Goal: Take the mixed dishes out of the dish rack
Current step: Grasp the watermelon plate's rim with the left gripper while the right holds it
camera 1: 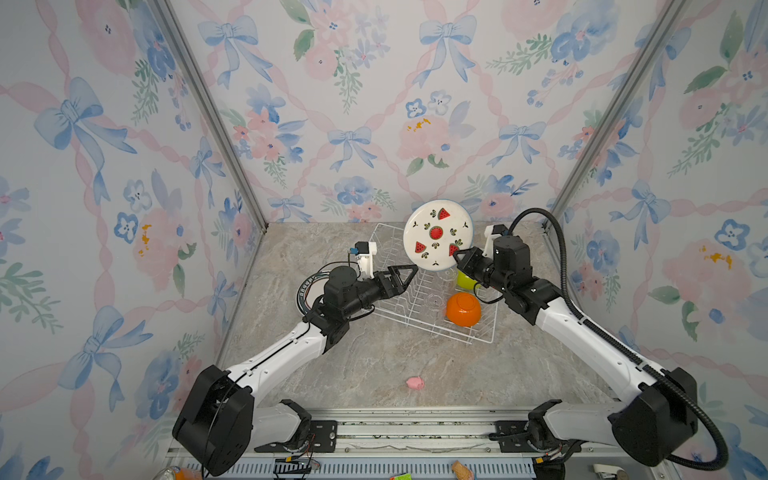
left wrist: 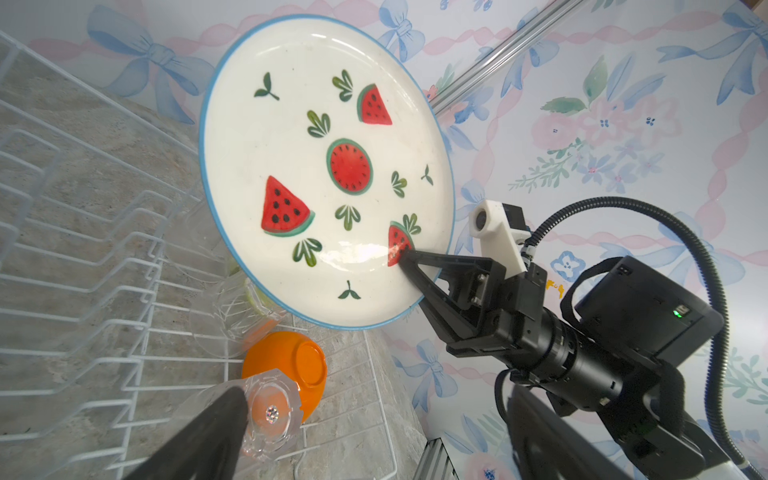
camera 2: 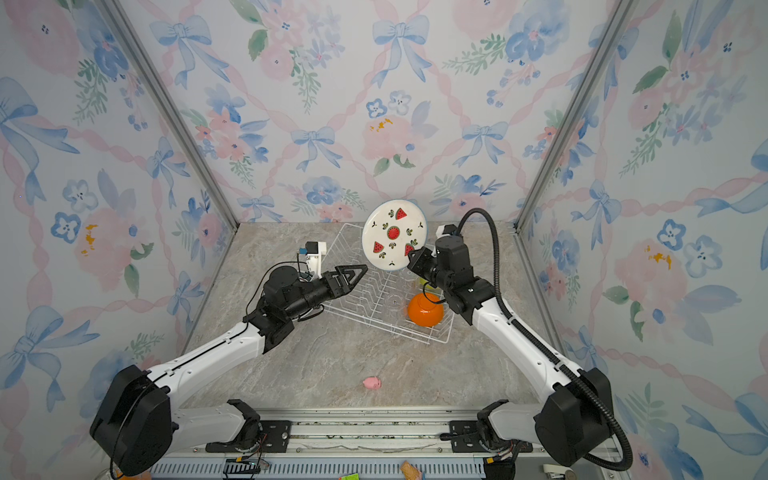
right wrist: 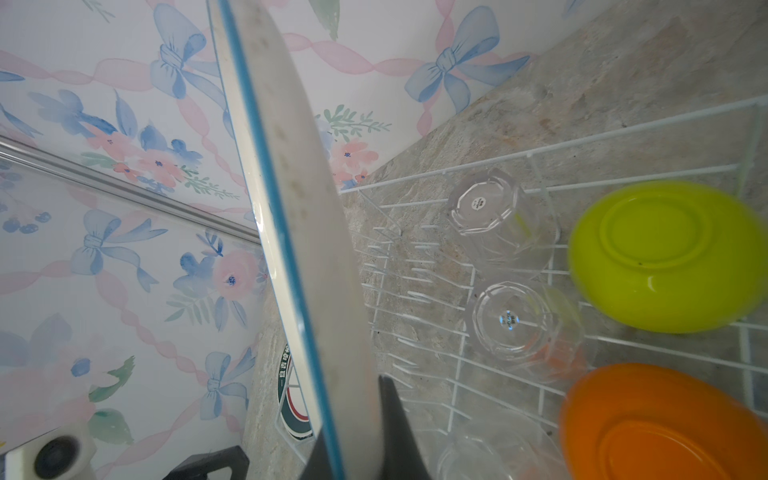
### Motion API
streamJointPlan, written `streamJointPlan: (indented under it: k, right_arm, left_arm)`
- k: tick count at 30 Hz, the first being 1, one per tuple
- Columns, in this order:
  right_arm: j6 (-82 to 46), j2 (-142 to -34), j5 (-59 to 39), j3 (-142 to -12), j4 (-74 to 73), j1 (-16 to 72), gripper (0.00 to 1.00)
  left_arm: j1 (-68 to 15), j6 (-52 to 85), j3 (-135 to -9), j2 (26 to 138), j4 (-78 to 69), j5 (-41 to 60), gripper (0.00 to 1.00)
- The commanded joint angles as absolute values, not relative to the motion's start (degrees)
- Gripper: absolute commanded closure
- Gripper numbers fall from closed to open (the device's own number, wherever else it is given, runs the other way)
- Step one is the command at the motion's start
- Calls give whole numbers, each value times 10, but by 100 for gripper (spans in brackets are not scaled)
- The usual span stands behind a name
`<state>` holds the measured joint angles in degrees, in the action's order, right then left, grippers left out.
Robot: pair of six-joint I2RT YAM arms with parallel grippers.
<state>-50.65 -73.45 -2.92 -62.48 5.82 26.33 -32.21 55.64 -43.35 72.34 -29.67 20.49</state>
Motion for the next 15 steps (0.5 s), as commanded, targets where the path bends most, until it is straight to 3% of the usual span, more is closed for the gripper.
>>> streamJointPlan:
  k: [1,15]
  right_arm:
    - [-537,-697,-48,-630,-48,262,100]
    - [-592,-685,-94,-609,-49,280,100]
  left_arm:
    - [-324,569,-435,740,-329,217,2]
    - [-308,601,-473,811,-376,229,3]
